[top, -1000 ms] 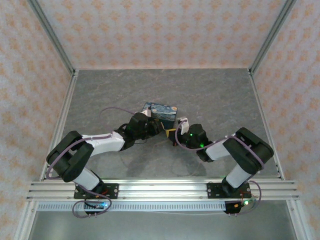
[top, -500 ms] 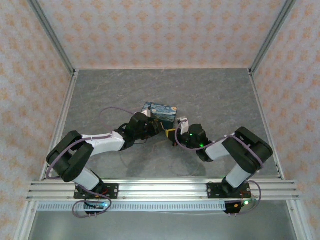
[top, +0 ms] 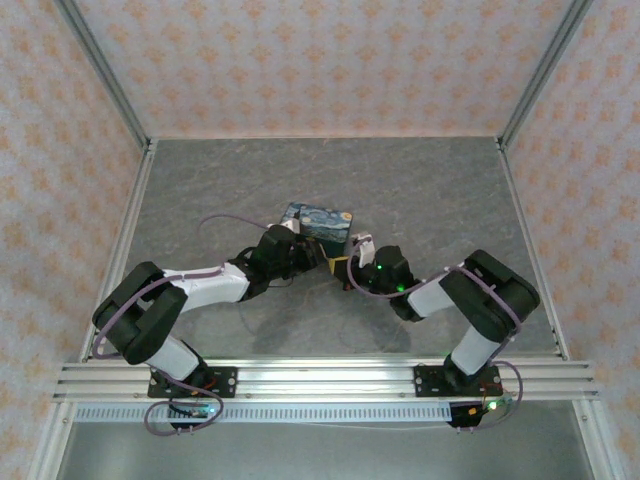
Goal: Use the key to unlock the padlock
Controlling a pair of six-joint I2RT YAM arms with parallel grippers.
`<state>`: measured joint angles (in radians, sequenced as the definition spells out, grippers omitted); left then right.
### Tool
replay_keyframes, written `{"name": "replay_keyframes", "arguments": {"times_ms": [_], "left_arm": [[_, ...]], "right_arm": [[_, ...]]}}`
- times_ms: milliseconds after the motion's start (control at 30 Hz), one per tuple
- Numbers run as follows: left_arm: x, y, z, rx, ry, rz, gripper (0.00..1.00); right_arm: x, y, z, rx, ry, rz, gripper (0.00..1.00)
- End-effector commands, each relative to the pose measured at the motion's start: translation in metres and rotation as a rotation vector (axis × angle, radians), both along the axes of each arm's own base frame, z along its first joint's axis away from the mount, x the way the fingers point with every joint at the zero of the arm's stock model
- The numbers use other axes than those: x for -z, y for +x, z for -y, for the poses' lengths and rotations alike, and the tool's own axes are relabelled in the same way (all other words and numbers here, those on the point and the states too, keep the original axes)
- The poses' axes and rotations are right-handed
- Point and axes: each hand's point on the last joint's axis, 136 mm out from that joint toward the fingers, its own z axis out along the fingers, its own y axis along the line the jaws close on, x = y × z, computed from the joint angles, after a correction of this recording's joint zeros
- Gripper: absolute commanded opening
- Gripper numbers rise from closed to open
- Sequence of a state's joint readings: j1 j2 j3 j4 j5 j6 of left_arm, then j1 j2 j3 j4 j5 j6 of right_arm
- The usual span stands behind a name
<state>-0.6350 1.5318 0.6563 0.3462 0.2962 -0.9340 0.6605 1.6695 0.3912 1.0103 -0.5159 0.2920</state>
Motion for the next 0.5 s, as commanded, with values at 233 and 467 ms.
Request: {"name": "replay_keyframes", "arguments": {"times_ms": [233, 467], "left_arm": [[-0.0367, 0.0065, 0.01, 0.018, -0.045, 0.086, 0.31], [-0.0368, 0.0057, 0.0105, 0.023, -0.043, 0.087, 0.31]], "right_arm": [[-0.0278, 0.0083, -0.0132, -0.02, 0.083, 0.076, 0.0], [-0.0311, 0.0121, -0.0147, -0.01, 0.105, 0.075, 0.0]]}}
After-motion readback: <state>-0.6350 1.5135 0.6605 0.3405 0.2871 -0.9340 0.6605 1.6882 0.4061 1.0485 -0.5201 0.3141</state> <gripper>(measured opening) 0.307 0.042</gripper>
